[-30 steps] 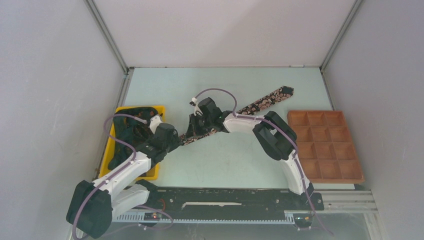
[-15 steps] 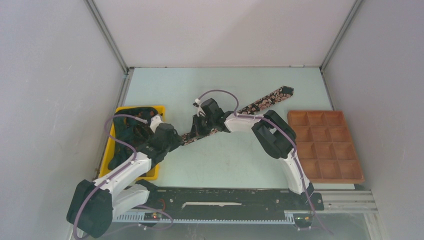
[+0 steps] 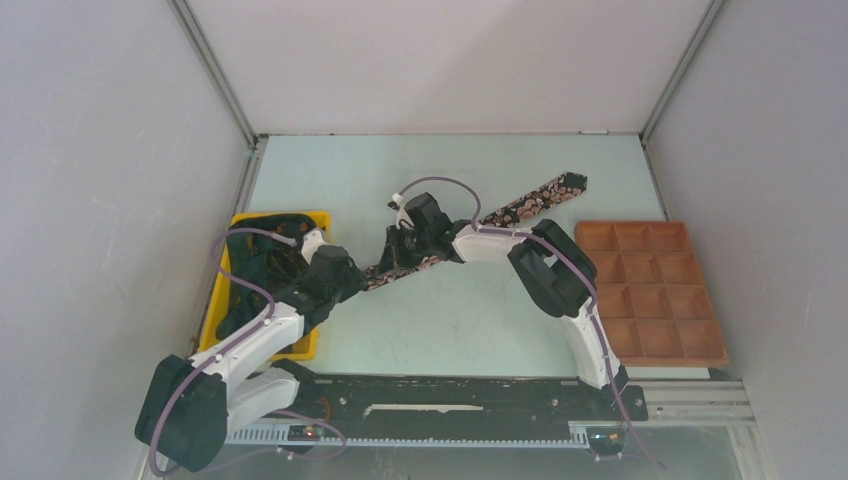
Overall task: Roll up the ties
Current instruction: Roll the tie at the center of the board.
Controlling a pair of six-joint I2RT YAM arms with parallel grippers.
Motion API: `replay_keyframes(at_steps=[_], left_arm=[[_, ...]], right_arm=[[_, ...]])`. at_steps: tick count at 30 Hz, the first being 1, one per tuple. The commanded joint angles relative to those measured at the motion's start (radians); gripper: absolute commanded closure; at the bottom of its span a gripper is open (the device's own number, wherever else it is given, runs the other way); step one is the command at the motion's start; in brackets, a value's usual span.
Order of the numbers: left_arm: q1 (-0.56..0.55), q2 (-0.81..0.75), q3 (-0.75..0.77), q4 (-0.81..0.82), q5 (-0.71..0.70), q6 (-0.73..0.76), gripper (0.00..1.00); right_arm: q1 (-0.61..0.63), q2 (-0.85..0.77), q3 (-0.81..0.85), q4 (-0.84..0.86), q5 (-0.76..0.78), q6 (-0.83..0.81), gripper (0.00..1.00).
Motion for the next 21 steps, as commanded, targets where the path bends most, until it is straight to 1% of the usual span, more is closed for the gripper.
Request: replay_keyframes(at_steps=[1,9,21], left_arm=[[0.008,-0.014,-0.010,0.028,-0.007,0.012,0.50],[0.008,-0.021,-0.013,0.026,-0.010,0.012,0.50],[0.008,-0.010,-0.015,0.045,-0.005,-0.004,0.49]], right_arm=[[-0.009,-0.037,0.060,0.030,-0.022,0.019,0.97],[-0.004,0.039,0.098,0.011,0.001,0.015,0.97],[-0.003,0.061,0.041,0.001,0.037,-0.019,0.98]])
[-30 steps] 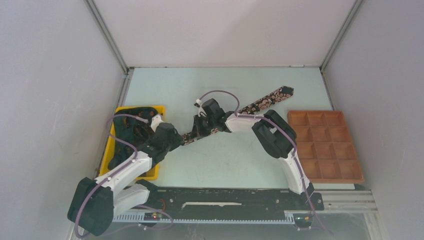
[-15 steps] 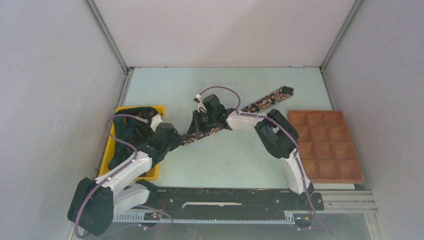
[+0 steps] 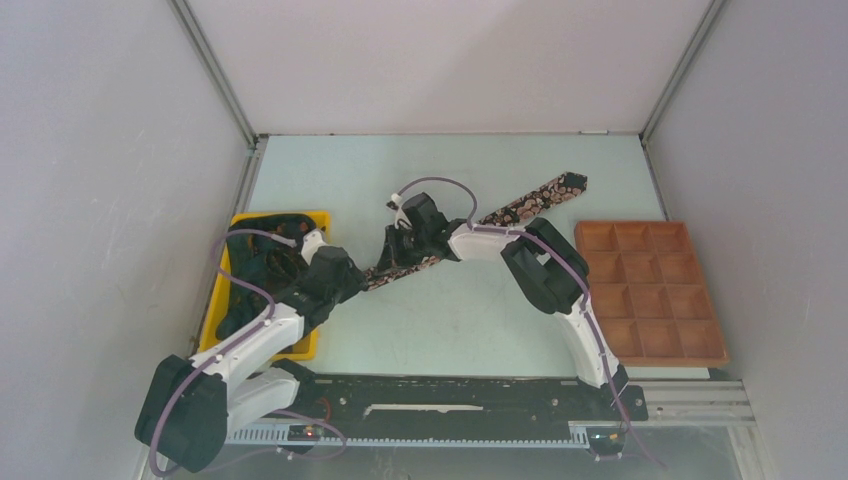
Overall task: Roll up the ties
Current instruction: Roll the tie at the center of the board.
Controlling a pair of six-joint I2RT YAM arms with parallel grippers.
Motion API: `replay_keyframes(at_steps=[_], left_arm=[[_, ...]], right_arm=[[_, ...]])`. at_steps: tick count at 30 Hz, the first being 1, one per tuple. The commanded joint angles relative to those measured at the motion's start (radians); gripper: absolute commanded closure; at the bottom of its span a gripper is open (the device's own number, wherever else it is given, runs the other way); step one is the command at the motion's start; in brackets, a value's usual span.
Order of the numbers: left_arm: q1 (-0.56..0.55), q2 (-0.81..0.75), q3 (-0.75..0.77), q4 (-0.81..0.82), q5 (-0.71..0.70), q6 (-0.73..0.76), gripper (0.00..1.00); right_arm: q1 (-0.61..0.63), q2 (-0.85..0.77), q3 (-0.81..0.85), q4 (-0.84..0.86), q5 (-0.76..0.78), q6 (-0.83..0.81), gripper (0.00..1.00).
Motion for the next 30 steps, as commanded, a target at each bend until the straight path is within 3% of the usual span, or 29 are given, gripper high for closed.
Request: replay_keyframes(at_steps=[1,30], left_arm=[[0.008,-0.005,-0.006,0.041,-0.003,-0.006,0.49],[0.009,0.208,0.001,0.166,0.055,-0.028,0.57]], right_arm=[[0.001,0.006,-0.026,0.025,0.018,-0.023,0.98],[-0.013,0.028,-0.076,0.067,0.004,-0.017,1.00]])
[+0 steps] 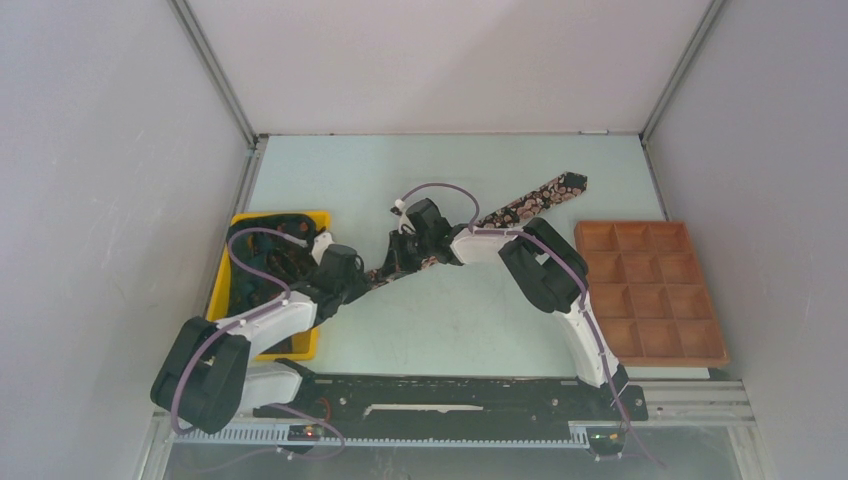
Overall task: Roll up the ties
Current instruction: Roll the tie at the center of the board.
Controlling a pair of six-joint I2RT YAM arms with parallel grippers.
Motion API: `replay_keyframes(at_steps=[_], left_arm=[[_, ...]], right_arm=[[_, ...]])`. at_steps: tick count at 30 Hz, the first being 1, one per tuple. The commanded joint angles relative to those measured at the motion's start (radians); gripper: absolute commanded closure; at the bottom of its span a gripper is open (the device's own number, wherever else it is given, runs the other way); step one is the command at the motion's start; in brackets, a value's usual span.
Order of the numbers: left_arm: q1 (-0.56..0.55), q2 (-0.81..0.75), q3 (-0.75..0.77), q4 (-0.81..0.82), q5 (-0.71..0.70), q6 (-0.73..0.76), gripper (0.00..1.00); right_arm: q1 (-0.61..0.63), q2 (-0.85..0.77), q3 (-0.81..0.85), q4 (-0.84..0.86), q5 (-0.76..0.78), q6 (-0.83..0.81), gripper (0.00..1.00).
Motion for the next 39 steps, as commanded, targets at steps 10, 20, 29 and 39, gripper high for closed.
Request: replay_keyframes(at_steps=[10,20,29,39], left_arm=[[0.005,0.060,-0.006,0.084,0.015,-0.020,0.85],[0.005,-0.033,-0.021,-0.003,-0.032,-0.035,1.00],[0.006,-0.137,-0.003,-0.107,-0.080,-0.018,1.00],[0.006,-0.205,0.028,-0.185,-0.101,0.006,1.00]], right_arm=[[-0.004,-0.006,-0.022,0.017,0.015,-0.010,1.00],[-0.007,-0.086,0.014,-0.019,0.019,-0.019,0.90],[0.023,-0.073,0.068,-0.059,0.054,-0.030,0.85],[0.060,-0.005,0.129,-0.114,0.096,-0.043,0.86]])
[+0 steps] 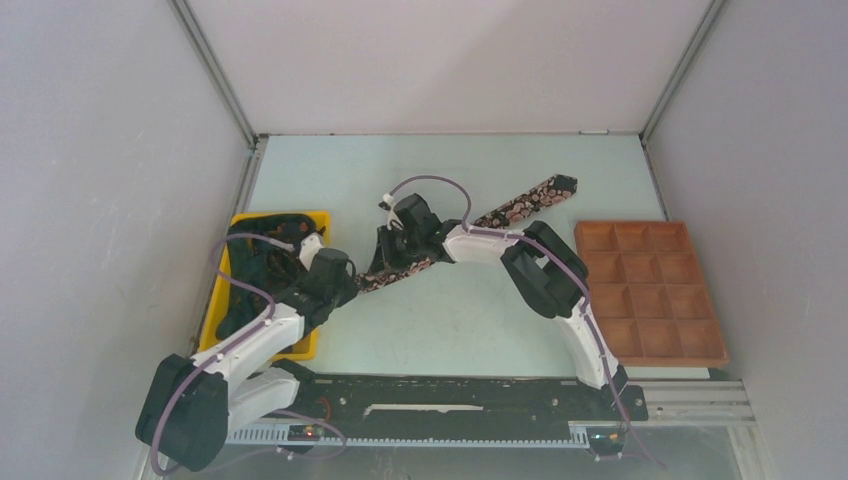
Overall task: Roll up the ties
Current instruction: Roll the tie at the center of the board.
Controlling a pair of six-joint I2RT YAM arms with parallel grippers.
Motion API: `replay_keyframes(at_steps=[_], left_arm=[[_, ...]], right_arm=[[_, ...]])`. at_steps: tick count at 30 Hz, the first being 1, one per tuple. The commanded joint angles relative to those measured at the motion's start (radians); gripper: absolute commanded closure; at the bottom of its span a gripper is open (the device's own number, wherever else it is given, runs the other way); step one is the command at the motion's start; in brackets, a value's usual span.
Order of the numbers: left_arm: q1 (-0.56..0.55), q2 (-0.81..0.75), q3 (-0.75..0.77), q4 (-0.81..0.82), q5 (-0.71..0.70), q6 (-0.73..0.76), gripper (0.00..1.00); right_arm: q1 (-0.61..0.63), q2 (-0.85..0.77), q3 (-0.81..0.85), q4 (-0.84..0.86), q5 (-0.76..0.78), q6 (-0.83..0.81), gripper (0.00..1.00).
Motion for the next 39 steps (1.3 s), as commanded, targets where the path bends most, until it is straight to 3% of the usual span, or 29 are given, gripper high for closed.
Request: replay_keyframes(at_steps=[1,21,39], left_arm=[[0.004,-0.036,0.039,-0.044,-0.041,0.028,1.00],[0.004,-0.066,0.133,-0.115,0.001,0.049,1.00],[0.001,0.016,0.201,-0.124,0.068,0.073,1.00]], right_arm=[[0.018,0.028,0.055,-0.031,0.033,-0.023,0.86],[0.050,0.063,0.075,-0.042,0.038,-0.028,0.87],[0.078,0.098,0.151,-0.048,0.013,-0.019,0.88]])
